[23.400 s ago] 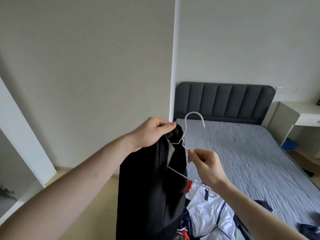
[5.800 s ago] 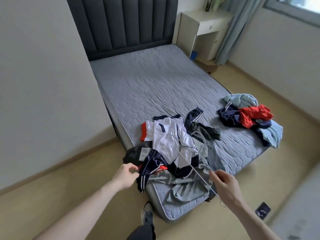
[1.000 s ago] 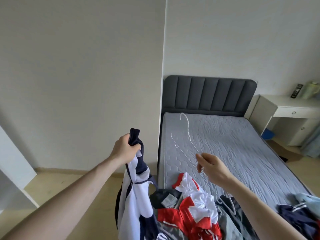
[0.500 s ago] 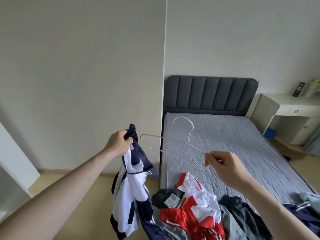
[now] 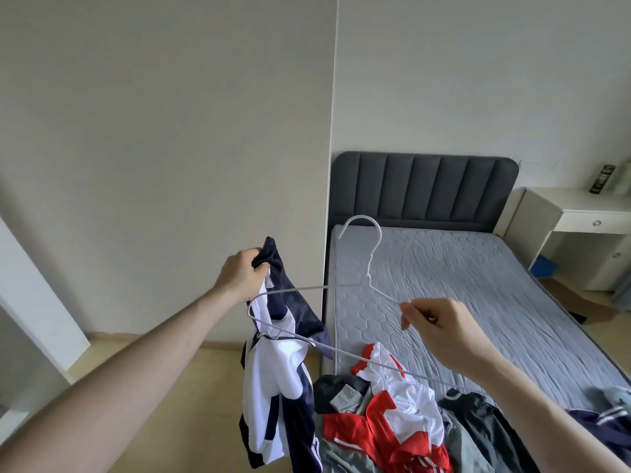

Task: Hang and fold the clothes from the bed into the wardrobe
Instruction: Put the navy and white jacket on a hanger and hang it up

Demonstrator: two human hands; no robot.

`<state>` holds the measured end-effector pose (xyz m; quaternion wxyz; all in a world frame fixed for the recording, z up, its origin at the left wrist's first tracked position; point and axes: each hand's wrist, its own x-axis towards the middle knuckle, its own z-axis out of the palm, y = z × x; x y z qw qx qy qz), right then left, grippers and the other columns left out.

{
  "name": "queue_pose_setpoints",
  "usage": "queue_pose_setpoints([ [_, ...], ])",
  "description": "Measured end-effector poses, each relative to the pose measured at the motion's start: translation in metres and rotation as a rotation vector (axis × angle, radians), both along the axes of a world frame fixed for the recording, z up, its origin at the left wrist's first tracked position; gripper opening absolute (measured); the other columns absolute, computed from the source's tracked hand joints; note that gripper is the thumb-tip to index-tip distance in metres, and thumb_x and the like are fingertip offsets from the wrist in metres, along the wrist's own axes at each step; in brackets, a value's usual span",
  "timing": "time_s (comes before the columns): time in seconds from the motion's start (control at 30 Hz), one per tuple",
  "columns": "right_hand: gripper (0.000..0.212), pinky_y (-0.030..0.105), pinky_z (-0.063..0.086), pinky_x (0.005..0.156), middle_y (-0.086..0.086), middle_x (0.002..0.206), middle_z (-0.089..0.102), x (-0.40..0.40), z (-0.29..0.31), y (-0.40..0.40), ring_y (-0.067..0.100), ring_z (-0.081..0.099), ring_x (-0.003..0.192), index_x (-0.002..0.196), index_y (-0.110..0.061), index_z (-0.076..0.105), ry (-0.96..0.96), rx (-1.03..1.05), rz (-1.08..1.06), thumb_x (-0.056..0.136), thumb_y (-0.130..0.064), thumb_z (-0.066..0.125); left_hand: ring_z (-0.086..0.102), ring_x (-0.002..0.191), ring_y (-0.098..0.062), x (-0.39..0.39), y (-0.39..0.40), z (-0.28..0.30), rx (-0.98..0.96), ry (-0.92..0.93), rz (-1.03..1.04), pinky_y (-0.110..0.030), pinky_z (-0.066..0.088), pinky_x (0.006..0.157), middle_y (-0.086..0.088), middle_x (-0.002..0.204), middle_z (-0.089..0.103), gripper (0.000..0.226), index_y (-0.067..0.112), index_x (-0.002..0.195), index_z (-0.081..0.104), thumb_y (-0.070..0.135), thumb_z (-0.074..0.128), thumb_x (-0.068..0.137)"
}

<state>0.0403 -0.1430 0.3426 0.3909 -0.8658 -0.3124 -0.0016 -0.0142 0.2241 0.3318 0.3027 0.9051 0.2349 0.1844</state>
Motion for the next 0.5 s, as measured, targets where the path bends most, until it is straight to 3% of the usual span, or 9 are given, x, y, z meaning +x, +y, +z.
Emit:
queue_pose_setpoints([
  [0.27, 0.042, 0.019, 0.021, 0.042, -0.008, 0.038, 0.033, 0.006, 0.004, -0.003, 0.008, 0.025, 0.037, 0.065, -0.018, 0.068, 0.013, 0.019, -0.052, 0.104, -0.026, 0.056, 0.036, 0.055, -0.024, -0.004, 0.004, 0.008, 0.002, -0.02, 0.021, -0.033, 0.027, 0.051, 0.001, 0.053, 0.041, 0.036, 0.02, 0.062, 0.036, 0.01, 0.055, 0.091],
  [0.5, 0.041, 0.016, 0.022, 0.041, -0.007, 0.04, 0.037, 0.003, -0.008, 0.017, 0.008, 0.028, 0.036, 0.067, -0.019, 0.071, 0.052, -0.004, 0.015, 0.104, -0.026, 0.056, 0.04, 0.055, -0.019, 0.002, -0.022, 0.02, -0.04, -0.054, -0.068, -0.032, 0.029, 0.052, 0.002, 0.057, 0.045, 0.032, 0.019, 0.066, 0.044, 0.017, 0.059, 0.094],
])
